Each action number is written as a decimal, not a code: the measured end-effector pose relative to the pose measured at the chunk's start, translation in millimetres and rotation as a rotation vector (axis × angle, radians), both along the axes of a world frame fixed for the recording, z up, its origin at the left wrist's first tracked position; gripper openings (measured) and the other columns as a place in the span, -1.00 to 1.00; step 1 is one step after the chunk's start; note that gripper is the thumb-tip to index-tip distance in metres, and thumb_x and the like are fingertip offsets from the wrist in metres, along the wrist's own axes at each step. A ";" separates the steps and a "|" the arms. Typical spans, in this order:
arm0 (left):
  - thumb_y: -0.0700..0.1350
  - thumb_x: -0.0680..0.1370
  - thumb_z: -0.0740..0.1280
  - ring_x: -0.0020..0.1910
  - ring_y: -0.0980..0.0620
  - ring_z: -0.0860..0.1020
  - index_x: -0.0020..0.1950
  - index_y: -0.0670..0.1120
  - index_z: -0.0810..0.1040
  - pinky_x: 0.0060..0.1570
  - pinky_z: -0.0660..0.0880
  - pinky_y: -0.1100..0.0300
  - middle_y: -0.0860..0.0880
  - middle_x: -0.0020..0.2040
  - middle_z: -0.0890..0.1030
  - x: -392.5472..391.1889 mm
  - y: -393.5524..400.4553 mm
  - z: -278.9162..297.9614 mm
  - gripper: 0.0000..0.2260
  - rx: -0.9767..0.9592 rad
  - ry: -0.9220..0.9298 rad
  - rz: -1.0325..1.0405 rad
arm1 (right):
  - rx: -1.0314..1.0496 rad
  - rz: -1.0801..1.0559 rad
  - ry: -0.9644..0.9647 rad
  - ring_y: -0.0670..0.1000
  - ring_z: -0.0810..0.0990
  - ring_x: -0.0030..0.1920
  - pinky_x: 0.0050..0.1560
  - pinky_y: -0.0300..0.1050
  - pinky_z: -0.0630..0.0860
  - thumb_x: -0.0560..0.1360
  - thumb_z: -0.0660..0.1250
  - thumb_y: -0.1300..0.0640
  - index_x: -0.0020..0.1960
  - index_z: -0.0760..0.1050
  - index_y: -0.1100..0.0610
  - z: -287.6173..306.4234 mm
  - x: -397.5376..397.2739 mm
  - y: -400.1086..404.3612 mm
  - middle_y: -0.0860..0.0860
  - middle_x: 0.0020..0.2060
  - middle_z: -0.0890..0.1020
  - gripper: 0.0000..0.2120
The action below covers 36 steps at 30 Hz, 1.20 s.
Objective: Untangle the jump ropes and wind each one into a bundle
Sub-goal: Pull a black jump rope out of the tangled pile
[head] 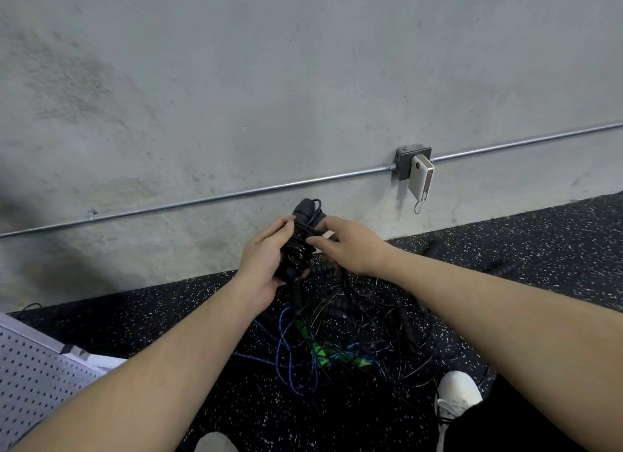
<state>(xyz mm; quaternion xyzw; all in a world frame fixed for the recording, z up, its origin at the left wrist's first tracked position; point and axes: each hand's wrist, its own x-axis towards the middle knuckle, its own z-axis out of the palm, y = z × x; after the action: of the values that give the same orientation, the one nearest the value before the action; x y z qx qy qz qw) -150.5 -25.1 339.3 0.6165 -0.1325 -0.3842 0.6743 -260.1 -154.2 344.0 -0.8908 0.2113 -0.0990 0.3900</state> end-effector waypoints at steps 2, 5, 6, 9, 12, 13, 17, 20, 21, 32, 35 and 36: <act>-0.04 0.62 0.39 -0.17 -0.17 0.65 0.25 0.10 0.64 -0.36 0.58 0.07 -0.18 0.07 0.71 2.4 0.2 1.9 -0.79 -0.061 0.103 0.033 | 0.091 0.026 0.007 -0.22 0.43 -0.53 -0.41 -0.27 0.36 0.64 0.27 -0.06 -0.03 0.51 0.00 2.6 -5.1 -4.6 -0.11 -0.42 0.55 -0.84; -0.04 0.62 0.37 -0.22 -0.21 0.65 0.36 0.20 0.52 -0.38 0.57 0.08 -0.20 0.01 0.72 6.1 2.0 4.3 -0.68 -0.168 0.216 0.090 | 0.218 0.102 0.019 -0.21 0.40 -0.54 -0.45 -0.35 0.34 0.65 0.25 -0.03 -0.09 0.56 0.05 9.6 -16.3 -7.8 -0.09 -0.40 0.56 -0.77; -0.03 0.63 0.36 -0.23 -0.20 0.65 0.37 0.19 0.49 -0.39 0.56 0.10 -0.20 -0.02 0.73 6.5 2.8 5.3 -0.68 -0.194 0.248 0.104 | 0.256 0.139 0.039 -0.23 0.41 -0.52 -0.43 -0.39 0.34 0.66 0.25 -0.01 -0.09 0.57 0.07 10.6 -19.7 -9.7 -0.08 -0.36 0.59 -0.77; 0.04 0.63 0.33 -0.26 -0.14 0.64 0.35 -0.04 0.53 -0.44 0.53 0.18 -0.15 -0.10 0.71 7.6 5.4 8.4 -0.68 -0.222 0.302 0.072 | 0.327 0.223 0.129 -0.28 0.51 -0.36 -0.25 -0.43 0.40 0.65 0.27 0.03 -0.07 0.61 0.10 16.0 -28.1 -17.3 -0.10 -0.24 0.66 -0.77; 0.10 0.59 0.32 -0.30 -0.08 0.62 0.17 -0.12 0.61 -0.51 0.48 0.22 -0.13 -0.12 0.68 6.9 6.9 10.2 -0.67 -0.203 0.273 -0.055 | 0.288 0.219 0.189 -0.26 0.51 -0.35 -0.27 -0.44 0.39 0.63 0.29 0.00 -0.07 0.63 0.05 17.9 -34.1 -29.5 -0.15 -0.25 0.69 -0.79; 0.12 0.56 0.33 -0.31 -0.07 0.60 0.13 -0.11 0.63 -0.53 0.47 0.23 -0.13 -0.12 0.67 6.2 6.9 10.0 -0.67 -0.199 0.250 -0.113 | 0.282 0.203 0.185 -0.25 0.53 -0.33 -0.26 -0.44 0.39 0.62 0.32 -0.01 -0.08 0.64 0.03 18.1 -36.8 -33.5 -0.15 -0.24 0.70 -0.81; 0.17 0.55 0.30 -0.31 -0.10 0.61 0.19 -0.10 0.60 -0.53 0.51 0.19 -0.17 -0.07 0.67 8.2 8.8 6.3 -0.61 -0.106 0.095 -0.375 | 0.204 0.144 0.173 -0.12 0.58 -0.29 -0.18 -0.31 0.47 0.49 0.48 -0.03 -0.12 0.69 0.01 15.4 -42.6 -45.9 -0.02 -0.26 0.69 -0.89; 0.09 0.47 0.47 -0.25 -0.17 0.66 0.17 -0.02 0.61 -0.41 0.63 0.05 -0.19 -0.02 0.69 8.3 7.2 6.6 -0.66 0.034 -0.013 -0.491 | 0.128 0.126 0.157 -0.14 0.65 -0.23 -0.06 -0.29 0.56 0.44 0.52 0.24 -0.20 0.66 0.07 10.6 -42.5 -51.2 -0.05 -0.27 0.72 -0.90; 0.03 0.43 0.53 -0.21 -0.15 0.68 0.11 0.00 0.63 -0.31 0.65 0.00 -0.14 -0.03 0.70 7.3 6.0 7.5 -0.71 0.085 -0.076 -0.513 | 0.071 0.143 0.162 -0.08 0.66 -0.19 -0.02 -0.19 0.59 0.44 0.47 0.32 -0.21 0.64 0.07 8.7 -41.5 -52.7 -0.01 -0.22 0.73 -0.84; 0.16 0.45 0.54 -0.04 0.18 0.56 0.43 0.11 0.37 -0.08 0.44 0.28 0.20 0.01 0.58 -10.4 -14.5 8.6 -0.37 0.605 -1.060 -0.863 | -0.120 0.211 0.223 -0.24 0.57 -0.36 -0.33 -0.30 0.48 0.38 0.55 0.14 -0.12 0.46 -0.10 16.5 -26.4 -42.0 -0.16 -0.27 0.67 -0.70; 0.22 0.54 0.41 0.10 0.02 0.59 0.48 0.19 0.42 0.06 0.53 0.12 0.09 0.17 0.64 -14.3 -18.1 9.5 -0.48 0.737 -1.257 -0.814 | -0.087 0.160 0.168 -0.20 0.57 -0.40 -0.27 -0.19 0.53 0.41 0.52 0.16 -0.12 0.46 -0.07 17.6 -21.5 -38.2 -0.10 -0.31 0.68 -0.74; 0.23 0.57 0.37 0.09 0.01 0.58 0.46 0.22 0.46 0.03 0.53 0.12 0.06 0.14 0.63 -14.5 -18.5 9.1 -0.55 0.764 -1.283 -0.771 | -0.077 0.149 0.143 -0.17 0.57 -0.40 -0.27 -0.17 0.53 0.42 0.51 0.17 -0.11 0.46 -0.06 18.0 -20.3 -37.4 -0.07 -0.32 0.68 -0.75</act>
<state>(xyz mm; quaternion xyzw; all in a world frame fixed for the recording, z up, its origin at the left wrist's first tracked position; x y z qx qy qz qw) -165.0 -43.5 348.4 0.8128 -0.5526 -0.1812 0.0346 -280.4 -191.5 362.0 -0.9230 0.1680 -0.0139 0.3459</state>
